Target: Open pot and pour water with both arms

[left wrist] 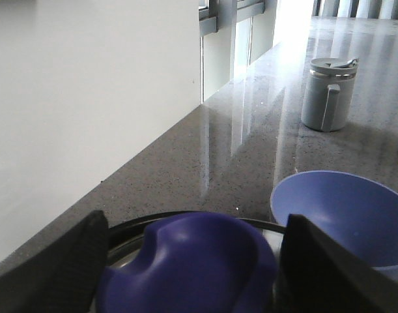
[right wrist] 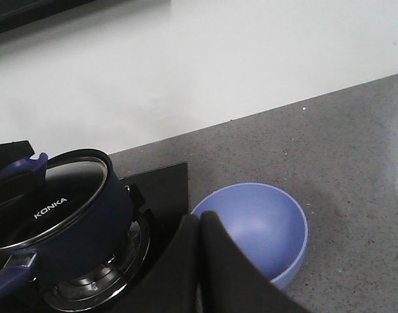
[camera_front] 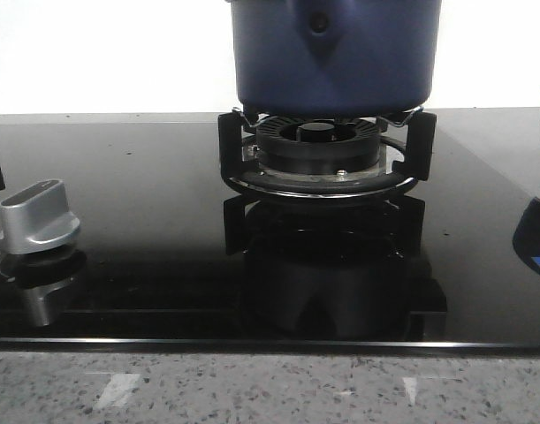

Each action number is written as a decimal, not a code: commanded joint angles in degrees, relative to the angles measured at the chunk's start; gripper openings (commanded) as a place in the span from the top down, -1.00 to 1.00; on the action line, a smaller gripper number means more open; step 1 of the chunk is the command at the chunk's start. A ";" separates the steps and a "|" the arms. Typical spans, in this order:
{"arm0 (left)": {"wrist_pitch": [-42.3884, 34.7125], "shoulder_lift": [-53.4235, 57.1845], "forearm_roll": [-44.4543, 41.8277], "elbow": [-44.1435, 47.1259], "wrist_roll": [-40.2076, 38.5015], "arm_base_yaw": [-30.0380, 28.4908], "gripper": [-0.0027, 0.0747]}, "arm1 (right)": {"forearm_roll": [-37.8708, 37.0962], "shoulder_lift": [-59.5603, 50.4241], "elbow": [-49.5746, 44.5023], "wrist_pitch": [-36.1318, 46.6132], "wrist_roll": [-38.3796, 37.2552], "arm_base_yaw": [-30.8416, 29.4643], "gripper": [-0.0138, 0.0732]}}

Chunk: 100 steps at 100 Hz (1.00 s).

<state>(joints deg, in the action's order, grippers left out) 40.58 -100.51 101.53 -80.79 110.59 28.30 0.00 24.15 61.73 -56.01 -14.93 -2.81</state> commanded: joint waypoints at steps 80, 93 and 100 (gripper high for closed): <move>-18.64 43.47 2.62 21.99 -0.33 -7.27 0.77 | -2.48 -6.34 -17.24 22.15 7.27 0.17 0.84; -25.94 56.79 2.73 35.29 -0.33 -7.88 0.78 | -2.27 -10.51 -23.51 27.61 7.27 0.17 0.84; -29.91 63.53 2.86 41.92 -0.33 -7.88 0.78 | -2.27 -12.34 -26.19 29.89 7.27 0.17 0.84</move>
<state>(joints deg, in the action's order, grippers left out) 15.02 -44.74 102.43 -44.54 110.59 20.69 -2.01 12.72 36.84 -34.38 -8.38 -2.81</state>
